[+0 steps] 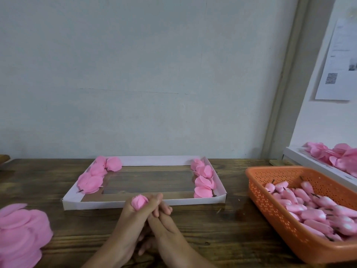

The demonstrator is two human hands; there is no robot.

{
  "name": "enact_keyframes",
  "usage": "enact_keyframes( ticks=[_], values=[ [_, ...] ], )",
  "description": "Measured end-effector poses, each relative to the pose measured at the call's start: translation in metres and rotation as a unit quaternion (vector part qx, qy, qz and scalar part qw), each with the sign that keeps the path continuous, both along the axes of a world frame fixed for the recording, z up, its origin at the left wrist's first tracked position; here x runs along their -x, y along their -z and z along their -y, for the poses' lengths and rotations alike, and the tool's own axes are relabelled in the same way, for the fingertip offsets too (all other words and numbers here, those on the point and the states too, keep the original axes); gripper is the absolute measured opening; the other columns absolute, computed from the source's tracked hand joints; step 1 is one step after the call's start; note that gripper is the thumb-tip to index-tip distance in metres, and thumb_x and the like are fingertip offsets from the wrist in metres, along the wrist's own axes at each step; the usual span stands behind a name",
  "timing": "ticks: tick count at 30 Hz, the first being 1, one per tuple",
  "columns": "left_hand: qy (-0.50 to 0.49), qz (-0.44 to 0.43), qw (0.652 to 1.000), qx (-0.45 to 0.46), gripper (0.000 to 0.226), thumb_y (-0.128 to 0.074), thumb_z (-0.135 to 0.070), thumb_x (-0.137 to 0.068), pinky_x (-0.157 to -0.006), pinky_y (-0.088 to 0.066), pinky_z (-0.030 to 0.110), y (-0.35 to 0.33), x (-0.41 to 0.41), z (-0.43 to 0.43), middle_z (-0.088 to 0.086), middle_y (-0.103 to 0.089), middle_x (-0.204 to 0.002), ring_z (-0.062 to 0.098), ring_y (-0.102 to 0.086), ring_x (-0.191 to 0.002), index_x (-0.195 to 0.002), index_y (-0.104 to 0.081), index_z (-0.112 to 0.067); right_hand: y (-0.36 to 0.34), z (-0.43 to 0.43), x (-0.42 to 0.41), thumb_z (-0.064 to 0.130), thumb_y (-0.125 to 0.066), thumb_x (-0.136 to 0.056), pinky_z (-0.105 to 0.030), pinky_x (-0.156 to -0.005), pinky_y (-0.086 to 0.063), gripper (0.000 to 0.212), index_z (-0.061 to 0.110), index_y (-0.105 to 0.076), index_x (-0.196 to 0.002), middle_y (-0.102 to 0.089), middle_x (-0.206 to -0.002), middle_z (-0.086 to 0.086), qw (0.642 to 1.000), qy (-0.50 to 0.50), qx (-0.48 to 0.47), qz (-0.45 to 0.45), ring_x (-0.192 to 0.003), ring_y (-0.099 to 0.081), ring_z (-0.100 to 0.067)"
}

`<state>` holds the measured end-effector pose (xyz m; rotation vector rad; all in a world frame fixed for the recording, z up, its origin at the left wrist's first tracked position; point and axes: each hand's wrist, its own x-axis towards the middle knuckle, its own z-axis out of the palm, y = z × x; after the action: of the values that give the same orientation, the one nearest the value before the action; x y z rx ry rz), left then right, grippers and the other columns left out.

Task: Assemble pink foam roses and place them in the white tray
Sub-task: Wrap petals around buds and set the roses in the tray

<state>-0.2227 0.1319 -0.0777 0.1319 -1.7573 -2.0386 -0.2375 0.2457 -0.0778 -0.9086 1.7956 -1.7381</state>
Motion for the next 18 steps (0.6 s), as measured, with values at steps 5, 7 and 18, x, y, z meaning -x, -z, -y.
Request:
enact_keyframes(
  ticks=[5, 7, 18],
  values=[
    [-0.068, -0.018, 0.994, 0.088, 0.053, -0.079, -0.06, -0.074, -0.037, -0.039, 0.022, 0.003, 0.0, 0.003, 0.013, -0.077, -0.084, 0.027, -0.068, -0.066, -0.057, -0.058, -0.014, 0.011, 0.005, 0.015, 0.017, -0.045, -0.112, -0.028, -0.057, -0.057, 0.031, 0.04, -0.048, -0.132, -0.063, -0.089, -0.005, 1.0, 0.026, 0.011, 0.003, -0.069, -0.062, -0.012],
    [-0.126, -0.057, 0.972, 0.188, 0.047, -0.082, -0.053, -0.081, -0.045, -0.048, 0.028, 0.005, 0.002, 0.006, 0.008, -0.072, -0.073, 0.025, -0.065, -0.061, -0.061, -0.065, -0.014, 0.015, 0.006, 0.018, 0.002, -0.043, -0.109, -0.028, -0.053, -0.056, 0.042, 0.036, -0.048, -0.133, -0.063, -0.086, -0.002, 0.999, 0.032, 0.014, -0.007, -0.065, -0.061, -0.013],
    [-0.23, 0.052, 0.902, 0.361, 0.051, -0.072, -0.025, -0.092, -0.058, -0.044, 0.043, 0.01, 0.006, 0.03, -0.007, -0.046, -0.05, 0.019, -0.045, -0.059, -0.049, -0.045, -0.022, -0.012, -0.02, 0.006, 0.011, -0.059, -0.097, -0.022, -0.079, -0.05, 0.026, 0.026, -0.061, -0.118, -0.06, -0.103, 0.008, 0.826, 0.211, 0.08, -0.517, -0.087, -0.058, -0.005]
  ],
)
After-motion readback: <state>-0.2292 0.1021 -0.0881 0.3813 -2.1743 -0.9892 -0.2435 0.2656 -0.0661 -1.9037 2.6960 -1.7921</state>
